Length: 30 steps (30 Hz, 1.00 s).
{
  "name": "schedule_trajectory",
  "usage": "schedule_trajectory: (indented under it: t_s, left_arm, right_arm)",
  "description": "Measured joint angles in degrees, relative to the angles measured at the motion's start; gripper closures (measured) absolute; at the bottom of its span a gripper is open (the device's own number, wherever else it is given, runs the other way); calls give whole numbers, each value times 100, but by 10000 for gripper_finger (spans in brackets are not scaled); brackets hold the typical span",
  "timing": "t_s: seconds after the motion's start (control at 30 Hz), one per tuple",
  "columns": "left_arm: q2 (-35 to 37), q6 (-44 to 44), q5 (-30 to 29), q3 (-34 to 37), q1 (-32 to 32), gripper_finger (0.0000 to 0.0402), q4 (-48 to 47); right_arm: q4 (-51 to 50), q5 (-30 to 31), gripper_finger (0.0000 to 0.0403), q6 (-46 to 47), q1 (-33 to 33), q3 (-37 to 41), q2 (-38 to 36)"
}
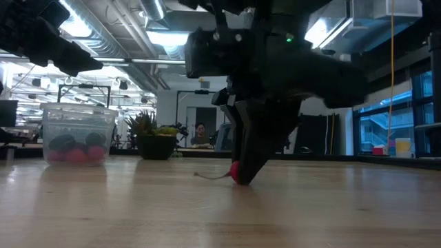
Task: Pick and placing Produce into tupperware
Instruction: Put the red cherry into the transparent container
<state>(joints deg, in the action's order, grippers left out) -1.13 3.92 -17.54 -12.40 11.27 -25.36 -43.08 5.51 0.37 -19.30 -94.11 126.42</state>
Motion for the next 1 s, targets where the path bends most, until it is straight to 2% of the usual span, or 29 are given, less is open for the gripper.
schedule_trajectory:
  t_s: [0.4,0.7,0.87,1.0]
  left_arm:
    - [0,-2,0,0,1,190,1]
    - [0,-2,1,0,1,190,2]
    - [1,-2,1,0,2,190,1]
    - [0,-2,2,0,1,190,2]
  right_arm:
    - [-73,-26,351,-367,678,-985,-64]
    - [136,-62,352,-546,762,-1034,-65]
    - [515,-62,352,-811,844,-1034,-65]
    - [1361,-68,352,-1294,958,-1036,-65]
